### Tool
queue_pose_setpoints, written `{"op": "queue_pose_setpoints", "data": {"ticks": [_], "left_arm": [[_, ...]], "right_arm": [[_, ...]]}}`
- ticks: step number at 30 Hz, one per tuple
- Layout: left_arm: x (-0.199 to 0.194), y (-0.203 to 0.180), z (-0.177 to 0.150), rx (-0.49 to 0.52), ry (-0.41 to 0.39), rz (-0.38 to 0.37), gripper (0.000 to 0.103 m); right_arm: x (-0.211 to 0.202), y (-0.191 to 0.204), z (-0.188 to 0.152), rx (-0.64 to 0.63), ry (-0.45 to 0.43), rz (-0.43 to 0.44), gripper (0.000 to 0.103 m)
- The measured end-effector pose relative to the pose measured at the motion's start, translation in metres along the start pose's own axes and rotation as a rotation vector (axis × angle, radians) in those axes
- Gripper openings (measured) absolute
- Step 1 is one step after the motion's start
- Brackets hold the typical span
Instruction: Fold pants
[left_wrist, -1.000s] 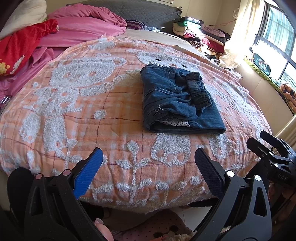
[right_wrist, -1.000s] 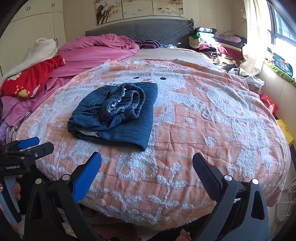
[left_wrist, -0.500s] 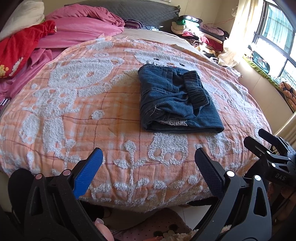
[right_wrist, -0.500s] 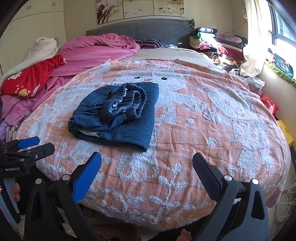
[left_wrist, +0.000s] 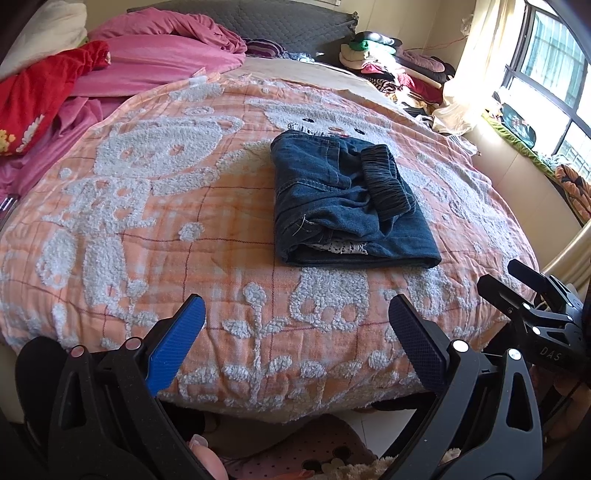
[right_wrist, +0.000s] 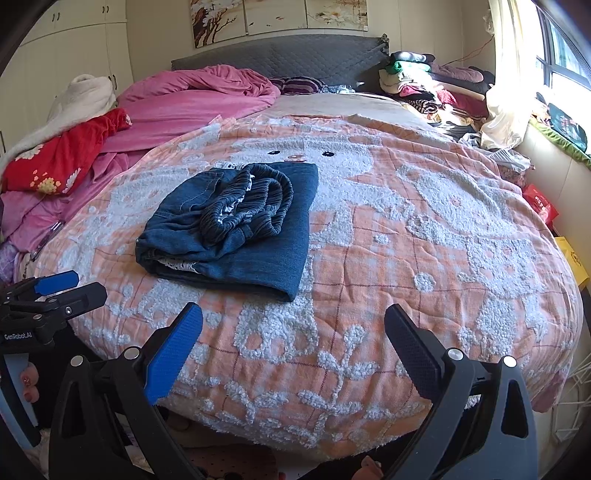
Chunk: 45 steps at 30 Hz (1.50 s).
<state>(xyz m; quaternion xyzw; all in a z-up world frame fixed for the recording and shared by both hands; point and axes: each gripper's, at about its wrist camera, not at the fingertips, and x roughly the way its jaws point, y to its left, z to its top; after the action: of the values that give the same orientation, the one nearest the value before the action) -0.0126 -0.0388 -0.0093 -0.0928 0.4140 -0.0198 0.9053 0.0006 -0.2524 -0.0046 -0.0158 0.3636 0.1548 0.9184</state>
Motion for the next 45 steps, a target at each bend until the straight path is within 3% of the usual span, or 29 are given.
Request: {"op": "queue_pose_setpoints", "data": {"ticks": [35,38,41,45], "left_arm": [[-0.001,0.000,0.001,0.016,0.009,-0.023,0.094],[0.007,0.003,0.004,0.010,0.036,0.034,0.094],[0.012,0.017,0.009,-0.010,0.048,0.039,0.094],[0.021,0.072,0.035,-0.100,0.038,0.110,0.094]], "right_arm": [[0.002,-0.008,0.004,0.033,0.005,0.011,0.098],[0.004,-0.017,0.005,0.047,0.012,0.003,0.098],[0.006,-0.036,0.008,0.078,0.013,-0.027,0.098],[0.010,-0.090,0.020,0.143,0.012,-0.100,0.098]]}}
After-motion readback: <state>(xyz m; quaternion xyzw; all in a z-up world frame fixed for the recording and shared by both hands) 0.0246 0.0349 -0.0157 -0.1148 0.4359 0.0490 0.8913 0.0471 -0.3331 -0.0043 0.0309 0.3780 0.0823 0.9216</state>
